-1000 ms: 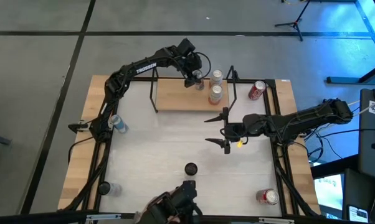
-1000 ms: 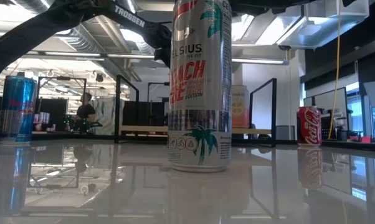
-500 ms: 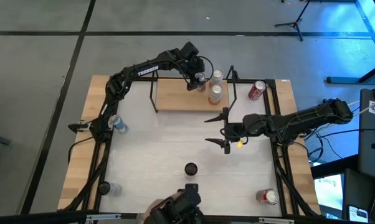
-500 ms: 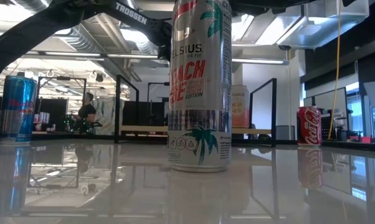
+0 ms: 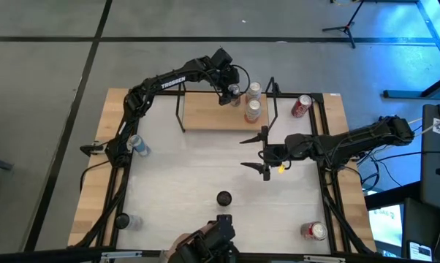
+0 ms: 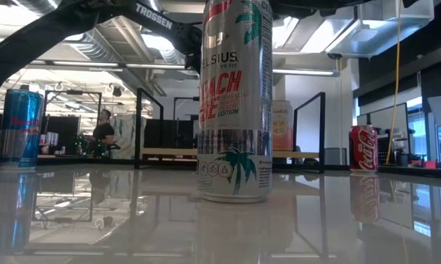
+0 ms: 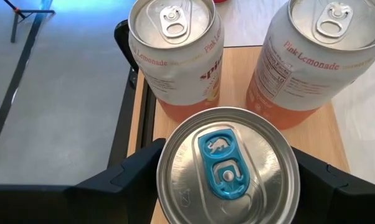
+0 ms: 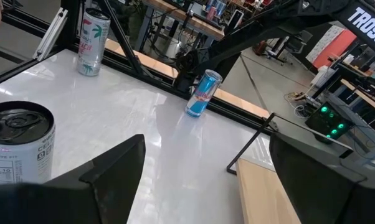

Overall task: Place canned beverage on shelf
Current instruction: Put the right blue soda can on the shelf, then put the blue soda can on the shelf

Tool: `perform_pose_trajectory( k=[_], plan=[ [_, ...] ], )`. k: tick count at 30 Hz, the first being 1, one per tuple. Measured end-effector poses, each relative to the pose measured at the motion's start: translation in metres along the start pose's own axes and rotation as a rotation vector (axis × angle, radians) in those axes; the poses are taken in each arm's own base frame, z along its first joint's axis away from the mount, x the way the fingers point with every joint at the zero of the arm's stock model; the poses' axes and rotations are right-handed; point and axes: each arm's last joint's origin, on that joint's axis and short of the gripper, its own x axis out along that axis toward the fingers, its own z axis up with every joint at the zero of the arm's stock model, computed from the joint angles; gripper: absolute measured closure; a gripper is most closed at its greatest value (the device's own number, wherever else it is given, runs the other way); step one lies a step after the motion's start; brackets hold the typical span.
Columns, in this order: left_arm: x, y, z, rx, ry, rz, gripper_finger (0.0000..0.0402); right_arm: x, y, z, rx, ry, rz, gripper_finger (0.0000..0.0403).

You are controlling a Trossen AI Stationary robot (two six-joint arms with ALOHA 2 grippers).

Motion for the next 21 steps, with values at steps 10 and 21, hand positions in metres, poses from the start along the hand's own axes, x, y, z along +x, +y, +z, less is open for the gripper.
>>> perform_pose_trajectory(
  k=[10, 21],
  plan=[
    [0.0, 0.0, 0.0, 0.003, -0.002, 0.004, 0.0073, 0.0, 0.0, 0.0, 0.0, 0.0, 0.0, 0.0063],
    [-0.02, 0.0, 0.014, -0.003, 0.051, 0.093, 0.0071, 0.0, 0.0, 0.0, 0.0, 0.0, 0.001, 0.0063]
  ],
)
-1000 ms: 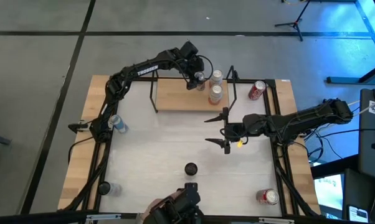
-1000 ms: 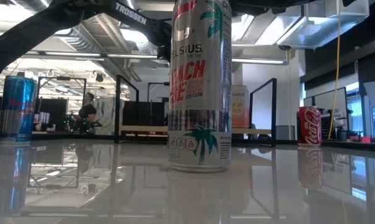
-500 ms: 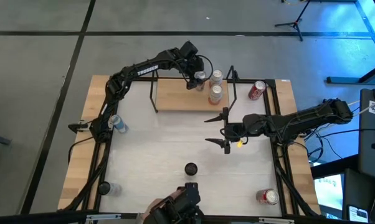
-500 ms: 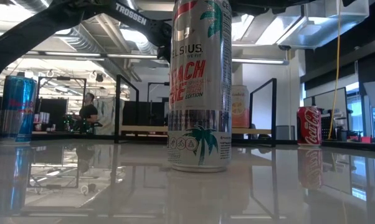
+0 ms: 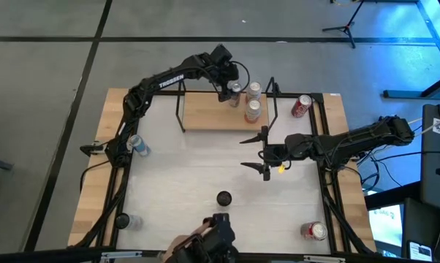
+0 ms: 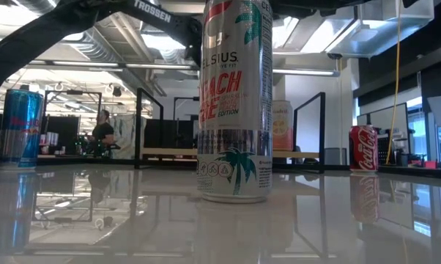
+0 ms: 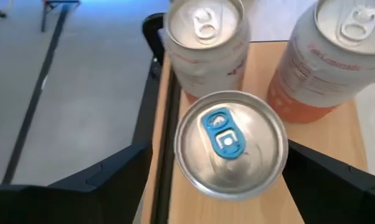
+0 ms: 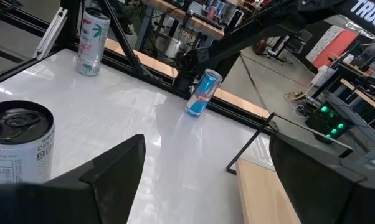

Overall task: Place canned beverage on shelf
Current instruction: Put the blue soda can on the shelf

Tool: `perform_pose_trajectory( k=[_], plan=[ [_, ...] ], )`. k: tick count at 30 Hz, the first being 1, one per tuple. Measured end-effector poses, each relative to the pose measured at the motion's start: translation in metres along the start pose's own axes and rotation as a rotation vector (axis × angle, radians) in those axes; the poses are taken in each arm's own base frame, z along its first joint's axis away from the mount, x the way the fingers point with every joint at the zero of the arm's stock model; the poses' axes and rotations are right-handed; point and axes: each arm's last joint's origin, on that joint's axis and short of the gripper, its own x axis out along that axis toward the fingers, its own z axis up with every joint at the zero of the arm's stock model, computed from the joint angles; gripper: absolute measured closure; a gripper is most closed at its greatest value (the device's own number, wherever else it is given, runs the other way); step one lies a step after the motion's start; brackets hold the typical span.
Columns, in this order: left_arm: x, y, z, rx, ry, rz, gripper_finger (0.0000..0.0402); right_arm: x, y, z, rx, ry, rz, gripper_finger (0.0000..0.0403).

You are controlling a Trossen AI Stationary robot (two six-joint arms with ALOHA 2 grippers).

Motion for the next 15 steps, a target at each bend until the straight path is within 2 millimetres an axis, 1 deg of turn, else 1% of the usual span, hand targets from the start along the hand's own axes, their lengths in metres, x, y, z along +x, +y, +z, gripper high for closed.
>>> perform_pose_trajectory(
  k=[4, 7, 8, 11, 15],
  plan=[
    [-0.025, -0.004, 0.016, -0.009, 0.028, 0.005, 0.0071, 0.0, 0.0, 0.0, 0.0, 0.001, 0.0, 0.0063],
    [-0.052, -0.013, 0.028, -0.024, 0.082, -0.005, 0.0071, 0.0, 0.0, 0.0, 0.0, 0.001, 0.001, 0.0063],
    [-0.059, -0.017, 0.029, -0.033, 0.105, -0.008, 0.0071, 0.0, 0.0, 0.0, 0.0, 0.001, 0.001, 0.0063],
    [-0.096, -0.031, 0.027, -0.031, 0.149, 0.024, 0.0071, 0.0, 0.0, 0.0, 0.0, 0.001, 0.001, 0.0063],
    [-0.152, -0.042, 0.028, -0.084, 0.115, 0.056, 0.0072, 0.0, 0.0, 0.0, 0.0, -0.001, 0.0, 0.0063]
  ],
)
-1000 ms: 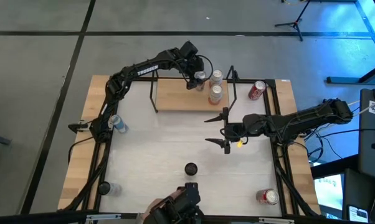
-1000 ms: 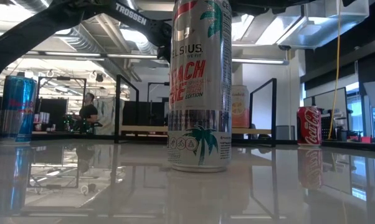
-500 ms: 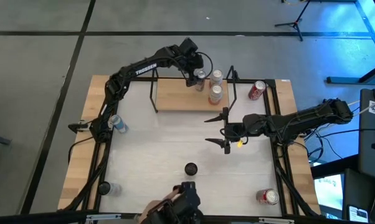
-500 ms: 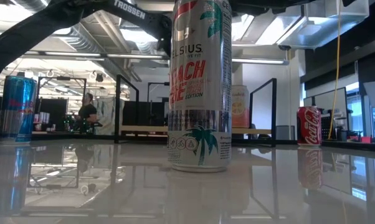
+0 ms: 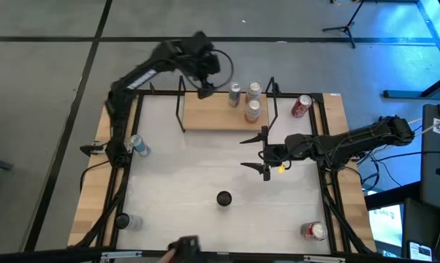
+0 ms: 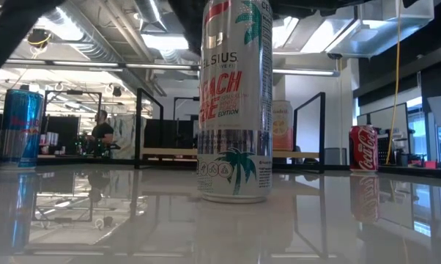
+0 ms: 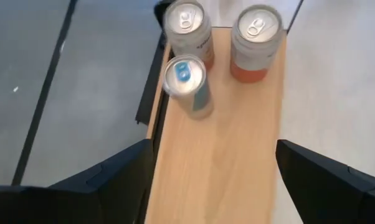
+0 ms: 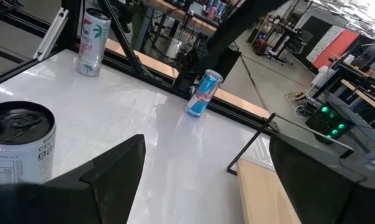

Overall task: Place canned beverage on shelf
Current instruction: Put the blue soda can on the shelf

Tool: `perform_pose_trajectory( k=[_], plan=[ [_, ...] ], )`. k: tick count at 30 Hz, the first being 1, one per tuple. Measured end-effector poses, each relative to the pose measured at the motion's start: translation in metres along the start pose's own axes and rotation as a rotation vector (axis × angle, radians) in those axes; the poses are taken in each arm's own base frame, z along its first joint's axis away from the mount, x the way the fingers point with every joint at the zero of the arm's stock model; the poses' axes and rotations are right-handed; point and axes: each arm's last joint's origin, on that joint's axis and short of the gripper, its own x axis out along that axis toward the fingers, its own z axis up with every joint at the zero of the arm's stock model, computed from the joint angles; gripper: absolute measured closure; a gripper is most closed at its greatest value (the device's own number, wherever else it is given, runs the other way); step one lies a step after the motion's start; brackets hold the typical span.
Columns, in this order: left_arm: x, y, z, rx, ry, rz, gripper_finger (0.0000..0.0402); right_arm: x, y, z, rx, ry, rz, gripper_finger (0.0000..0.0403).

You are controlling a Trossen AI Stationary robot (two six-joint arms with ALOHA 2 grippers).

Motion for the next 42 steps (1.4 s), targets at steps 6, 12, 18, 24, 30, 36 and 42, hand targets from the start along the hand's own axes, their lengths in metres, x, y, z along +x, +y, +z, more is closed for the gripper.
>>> perform_pose_trajectory(
  k=[6, 12, 18, 24, 30, 36, 42],
  plan=[
    [-0.07, -0.024, -0.024, -0.088, 0.016, -0.029, 0.0072, 0.0, 0.0, 0.0, 0.0, 0.002, 0.001, 0.0063],
    [-0.1, -0.05, -0.062, -0.166, 0.034, -0.02, 0.0072, 0.0, 0.0, 0.0, -0.001, 0.003, 0.001, 0.0063],
    [-0.103, -0.074, -0.106, -0.222, 0.034, 0.044, 0.0072, 0.0, 0.0, 0.001, -0.021, -0.011, -0.005, 0.0063],
    [-0.101, -0.096, -0.152, -0.305, 0.1, 0.01, 0.0072, 0.0, -0.001, 0.002, -0.016, -0.018, -0.008, 0.0063],
    [-0.093, -0.113, -0.179, -0.361, 0.17, -0.051, 0.0072, 0.0, -0.001, 0.002, -0.015, -0.02, -0.009, 0.0063],
    [-0.086, -0.123, -0.19, -0.491, 0.306, -0.027, 0.0072, 0.0, -0.001, 0.002, -0.015, -0.02, -0.009, 0.0063],
    [-0.091, -0.127, -0.202, -0.618, 0.43, 0.126, 0.0072, 0.0, -0.001, 0.002, -0.015, -0.018, -0.008, 0.0063]
  ],
)
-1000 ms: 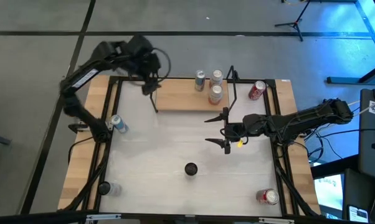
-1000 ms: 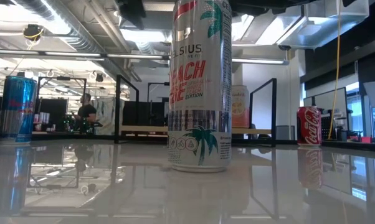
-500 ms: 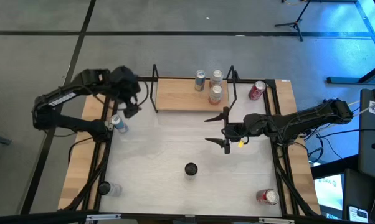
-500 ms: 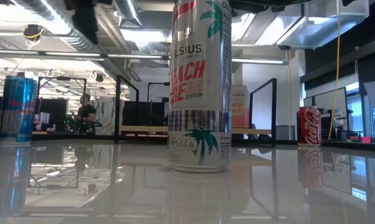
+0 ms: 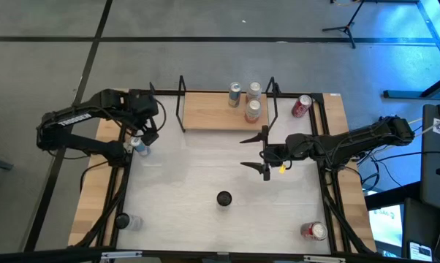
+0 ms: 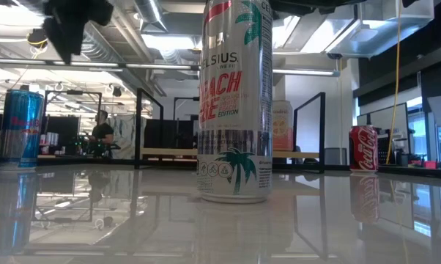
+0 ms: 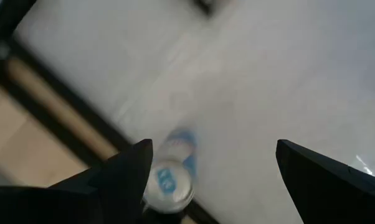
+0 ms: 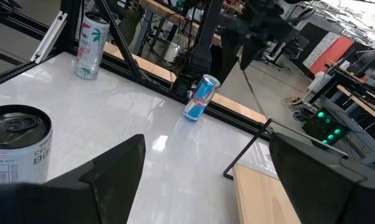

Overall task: Place canned beverage on shelf
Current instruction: Put the blue soda can on the shelf

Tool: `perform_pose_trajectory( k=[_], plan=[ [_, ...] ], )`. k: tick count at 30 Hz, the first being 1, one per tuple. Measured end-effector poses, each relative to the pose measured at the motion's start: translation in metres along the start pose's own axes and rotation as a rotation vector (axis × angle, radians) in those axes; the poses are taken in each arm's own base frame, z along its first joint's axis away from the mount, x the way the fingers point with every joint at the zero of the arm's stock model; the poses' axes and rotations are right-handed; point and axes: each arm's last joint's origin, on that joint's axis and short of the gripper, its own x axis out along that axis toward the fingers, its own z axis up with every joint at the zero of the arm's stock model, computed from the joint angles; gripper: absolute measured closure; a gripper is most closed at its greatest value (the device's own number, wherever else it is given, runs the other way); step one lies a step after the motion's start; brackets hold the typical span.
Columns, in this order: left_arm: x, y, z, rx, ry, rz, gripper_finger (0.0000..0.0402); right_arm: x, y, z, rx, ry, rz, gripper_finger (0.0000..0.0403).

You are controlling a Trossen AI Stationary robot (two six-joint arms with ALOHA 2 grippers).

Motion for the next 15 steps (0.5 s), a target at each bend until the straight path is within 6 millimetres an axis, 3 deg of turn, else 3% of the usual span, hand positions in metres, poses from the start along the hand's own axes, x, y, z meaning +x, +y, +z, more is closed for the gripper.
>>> perform_pose_trajectory(
  k=[6, 15],
  plan=[
    [0.005, 0.002, -0.003, -0.071, 0.02, 0.065, 0.0072, 0.0, 0.0, 0.0, 0.002, 0.0, 0.0, 0.0063],
    [0.043, 0.002, -0.015, -0.118, 0.17, 0.121, 0.0072, 0.0, 0.0, 0.0, 0.002, -0.004, 0.009, 0.0063]
  ],
)
